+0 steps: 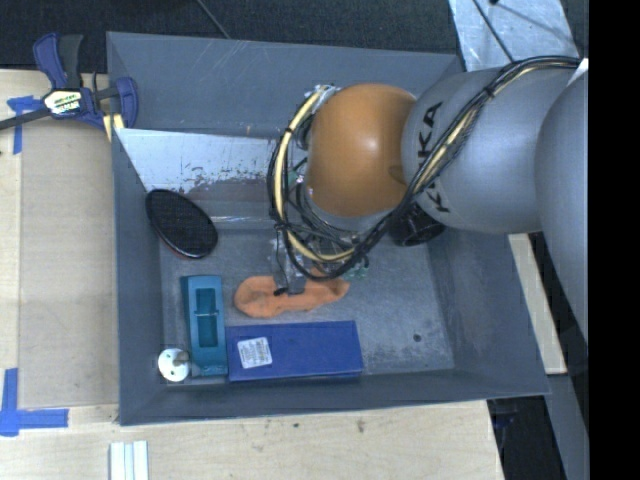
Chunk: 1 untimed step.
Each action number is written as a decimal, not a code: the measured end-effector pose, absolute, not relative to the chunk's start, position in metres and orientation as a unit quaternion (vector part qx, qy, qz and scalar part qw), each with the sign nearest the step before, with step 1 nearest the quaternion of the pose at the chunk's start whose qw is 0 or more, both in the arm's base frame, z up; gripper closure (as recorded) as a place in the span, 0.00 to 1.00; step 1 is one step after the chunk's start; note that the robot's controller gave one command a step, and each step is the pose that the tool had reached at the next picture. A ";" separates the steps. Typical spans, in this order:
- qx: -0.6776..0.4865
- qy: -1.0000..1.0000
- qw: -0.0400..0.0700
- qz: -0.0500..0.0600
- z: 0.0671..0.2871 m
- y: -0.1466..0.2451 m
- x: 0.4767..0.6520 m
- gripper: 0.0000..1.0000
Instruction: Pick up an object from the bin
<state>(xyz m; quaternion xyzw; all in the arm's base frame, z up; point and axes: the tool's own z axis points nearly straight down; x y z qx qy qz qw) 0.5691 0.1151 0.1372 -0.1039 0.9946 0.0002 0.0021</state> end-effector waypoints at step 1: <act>-0.103 0.995 0.001 0.000 0.137 0.115 0.569 0.00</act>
Offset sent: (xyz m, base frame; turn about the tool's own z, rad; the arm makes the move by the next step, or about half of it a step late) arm 0.0000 0.0000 0.0000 0.0000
